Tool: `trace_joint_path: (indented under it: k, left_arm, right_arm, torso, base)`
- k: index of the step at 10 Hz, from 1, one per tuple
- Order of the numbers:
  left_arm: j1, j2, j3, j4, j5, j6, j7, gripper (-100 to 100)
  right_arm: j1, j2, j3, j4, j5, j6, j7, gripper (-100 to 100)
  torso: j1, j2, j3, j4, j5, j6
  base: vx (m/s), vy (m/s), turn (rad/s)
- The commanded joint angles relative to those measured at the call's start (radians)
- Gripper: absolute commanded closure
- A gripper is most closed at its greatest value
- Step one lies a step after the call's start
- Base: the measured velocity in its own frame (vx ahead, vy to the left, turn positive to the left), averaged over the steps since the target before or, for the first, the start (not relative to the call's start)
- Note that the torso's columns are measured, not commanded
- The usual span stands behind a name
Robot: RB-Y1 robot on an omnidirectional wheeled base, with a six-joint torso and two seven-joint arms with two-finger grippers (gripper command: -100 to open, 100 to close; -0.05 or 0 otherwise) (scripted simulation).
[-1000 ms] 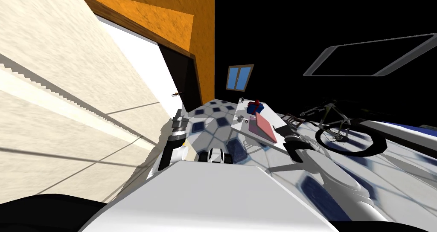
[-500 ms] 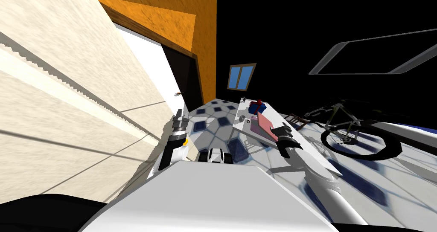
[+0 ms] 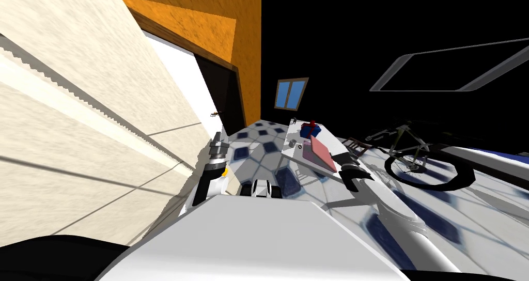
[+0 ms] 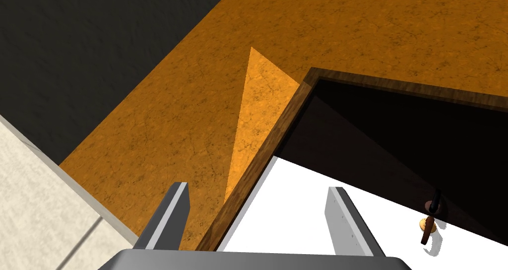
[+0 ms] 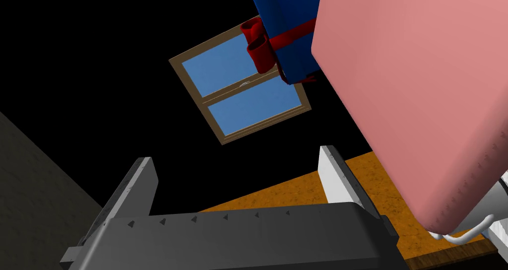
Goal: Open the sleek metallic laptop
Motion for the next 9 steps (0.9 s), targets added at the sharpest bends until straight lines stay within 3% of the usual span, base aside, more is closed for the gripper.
trace_joint_path:
  k: [1,9]
  left_arm:
    - [0.0,0.0,-0.001,0.0,0.0,0.0,0.0,0]
    - [-0.003,0.001,-0.005,0.0,-0.001,0.0,0.0,0]
  right_arm:
    - [0.014,-0.057,-0.02,0.016,-0.042,-0.017,-0.019,-100]
    - [0.014,-0.057,-0.02,0.016,-0.042,-0.017,-0.019,-100]
  torso:
    - [0.0,0.0,0.0,0.0,0.0,0.0]
    - [-0.002,0.0,0.0,0.0,-0.001,0.001]
  base:
    - [-0.019,0.02,-0.064]
    - [0.0,0.0,-0.001]
